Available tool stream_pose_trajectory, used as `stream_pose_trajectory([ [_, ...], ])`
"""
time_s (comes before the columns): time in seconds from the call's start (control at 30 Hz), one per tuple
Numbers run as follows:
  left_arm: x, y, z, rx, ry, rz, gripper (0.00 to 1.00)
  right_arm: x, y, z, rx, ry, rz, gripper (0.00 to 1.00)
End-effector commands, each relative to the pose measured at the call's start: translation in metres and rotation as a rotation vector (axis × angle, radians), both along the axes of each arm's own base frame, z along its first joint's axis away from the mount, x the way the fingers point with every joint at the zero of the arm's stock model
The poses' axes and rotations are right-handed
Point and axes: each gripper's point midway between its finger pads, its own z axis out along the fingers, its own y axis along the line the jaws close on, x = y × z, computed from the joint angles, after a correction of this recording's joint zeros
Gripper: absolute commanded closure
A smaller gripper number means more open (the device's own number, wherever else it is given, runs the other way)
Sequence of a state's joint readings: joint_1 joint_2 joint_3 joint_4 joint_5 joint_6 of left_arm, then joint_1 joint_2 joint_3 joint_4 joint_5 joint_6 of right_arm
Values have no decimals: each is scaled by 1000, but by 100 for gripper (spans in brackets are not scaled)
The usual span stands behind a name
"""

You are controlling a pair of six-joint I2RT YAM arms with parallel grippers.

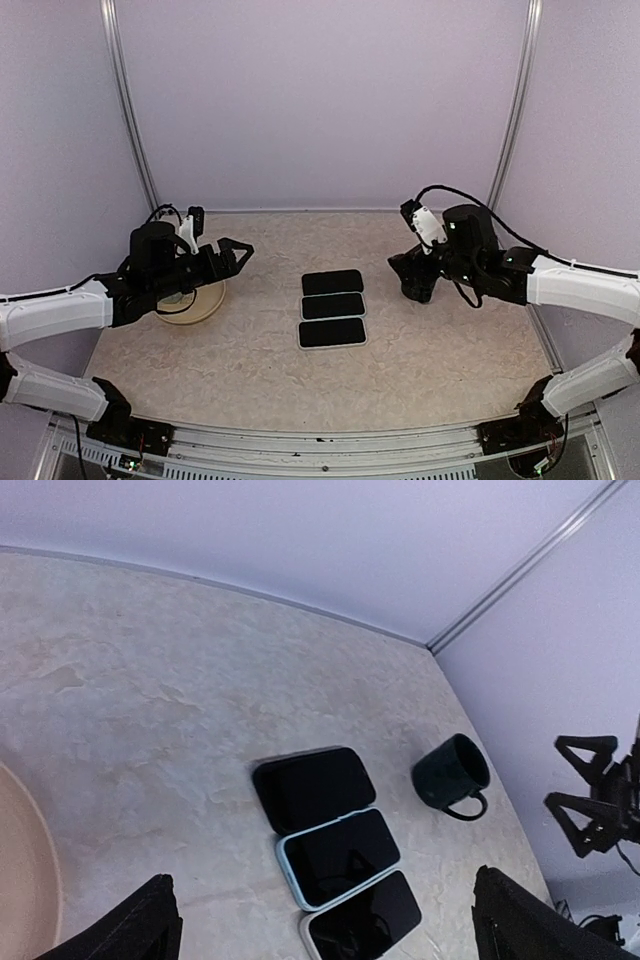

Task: Put the phone into the phone case
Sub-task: Reset both arms

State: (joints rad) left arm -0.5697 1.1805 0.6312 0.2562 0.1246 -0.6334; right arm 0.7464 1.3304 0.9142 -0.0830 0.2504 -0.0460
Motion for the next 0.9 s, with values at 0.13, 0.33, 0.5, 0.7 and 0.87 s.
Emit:
stream_pose_trajectory([
  [0.13, 5, 68, 5, 239, -106, 324, 1, -4, -94, 38, 218, -142, -308, 0],
  [0.33, -14, 98, 23, 245, -230, 430, 1, -8, -129, 15, 177, -130, -468, 0],
  [0.5, -19, 108, 26, 298, -246, 452, 1, -17, -144, -2, 153, -128, -516, 0],
  [0.7, -24, 111, 21, 325, -260, 443, 1, -26, -158, 3, 179, -181, -548, 0],
  [0.87, -25, 112, 20, 337, -264, 440, 1, -32, -163, 11, 202, -219, -547, 0],
])
